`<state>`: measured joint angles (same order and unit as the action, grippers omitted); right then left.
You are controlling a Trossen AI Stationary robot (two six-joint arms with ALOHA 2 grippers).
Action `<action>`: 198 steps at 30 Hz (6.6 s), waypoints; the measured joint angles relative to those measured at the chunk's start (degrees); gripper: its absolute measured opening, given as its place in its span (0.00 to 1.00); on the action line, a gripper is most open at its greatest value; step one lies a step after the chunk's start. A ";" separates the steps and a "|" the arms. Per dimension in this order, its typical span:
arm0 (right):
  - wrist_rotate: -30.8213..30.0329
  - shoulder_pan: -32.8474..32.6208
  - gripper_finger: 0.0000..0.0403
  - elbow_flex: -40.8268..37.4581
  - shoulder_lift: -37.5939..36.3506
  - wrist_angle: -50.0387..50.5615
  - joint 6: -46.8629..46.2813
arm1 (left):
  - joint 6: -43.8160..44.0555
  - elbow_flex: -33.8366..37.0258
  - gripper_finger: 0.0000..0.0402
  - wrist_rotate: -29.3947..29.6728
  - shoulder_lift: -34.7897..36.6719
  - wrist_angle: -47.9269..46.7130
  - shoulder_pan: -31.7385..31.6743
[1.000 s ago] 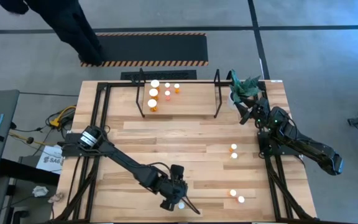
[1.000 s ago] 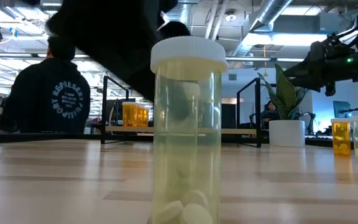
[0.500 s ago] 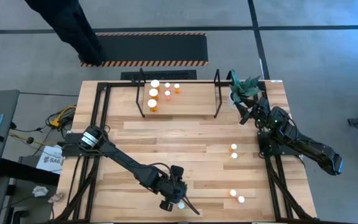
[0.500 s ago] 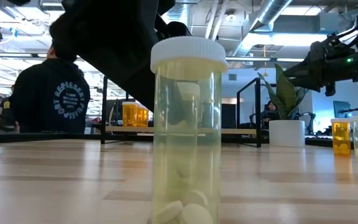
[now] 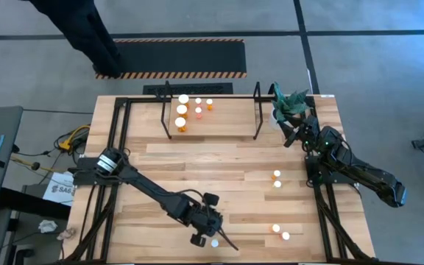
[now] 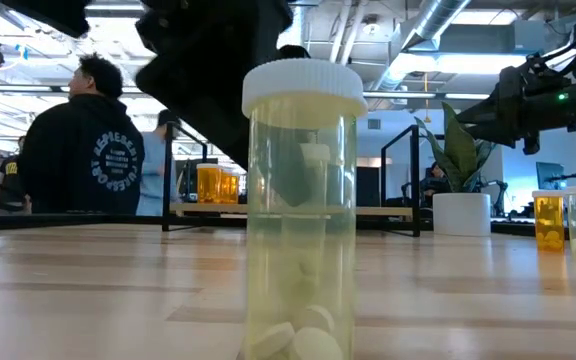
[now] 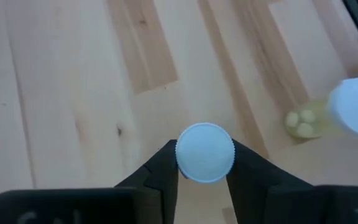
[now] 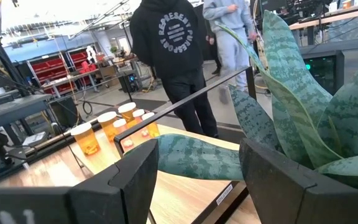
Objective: Pick and place medicine bottles onto shelf by color
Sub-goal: Put the middle yellow pill bottle on the shelf
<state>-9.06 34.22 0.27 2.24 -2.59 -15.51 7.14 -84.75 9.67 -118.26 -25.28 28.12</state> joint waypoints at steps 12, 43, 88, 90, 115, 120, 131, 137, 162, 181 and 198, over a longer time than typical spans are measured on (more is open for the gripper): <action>0.02 0.00 0.62 -0.01 0.00 0.01 0.00 | -8.33 0.00 0.25 -0.99 0.04 0.16 -7.16; 0.02 0.00 0.62 -0.01 0.00 0.02 0.00 | -27.52 -3.45 0.26 -10.93 0.09 -0.46 -38.58; 0.02 -0.02 0.62 0.00 0.00 0.02 0.00 | -19.95 -7.25 0.44 -14.69 0.07 -7.05 -40.24; 0.02 -0.02 0.62 -0.01 0.00 0.01 0.00 | -19.80 -10.89 0.44 -15.34 0.07 -10.93 -40.24; 0.02 -0.02 0.62 -0.01 0.00 0.00 0.00 | -12.67 -40.72 0.44 -7.21 11.41 -51.47 -45.23; -3.29 0.37 0.62 0.00 -0.01 -0.71 -0.01 | -7.24 -40.72 0.44 -2.75 17.85 -55.68 -45.12; -0.39 -0.63 0.62 -0.01 0.02 -2.87 -12.48 | 8.06 -40.72 0.44 13.58 29.45 -57.17 -38.42; -1.75 -0.72 0.62 0.01 -0.07 -7.26 -14.14 | 13.92 -40.72 0.44 21.28 30.69 -62.93 -33.41; 5.44 -3.91 0.62 2.78 0.00 -20.37 -49.85 | 33.29 -9.93 0.44 25.40 44.74 -60.29 -29.62; 10.97 -18.10 0.62 44.07 35.65 19.21 -22.64 | 29.86 -3.17 0.44 23.80 48.35 -53.44 -29.64; 13.33 -22.60 0.62 73.00 72.69 43.62 -34.76 | 22.45 -3.17 0.44 22.09 48.33 -58.79 -29.66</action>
<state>4.27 11.62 73.26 74.93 41.03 -50.27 29.59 -87.92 31.76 -69.93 -84.07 -1.55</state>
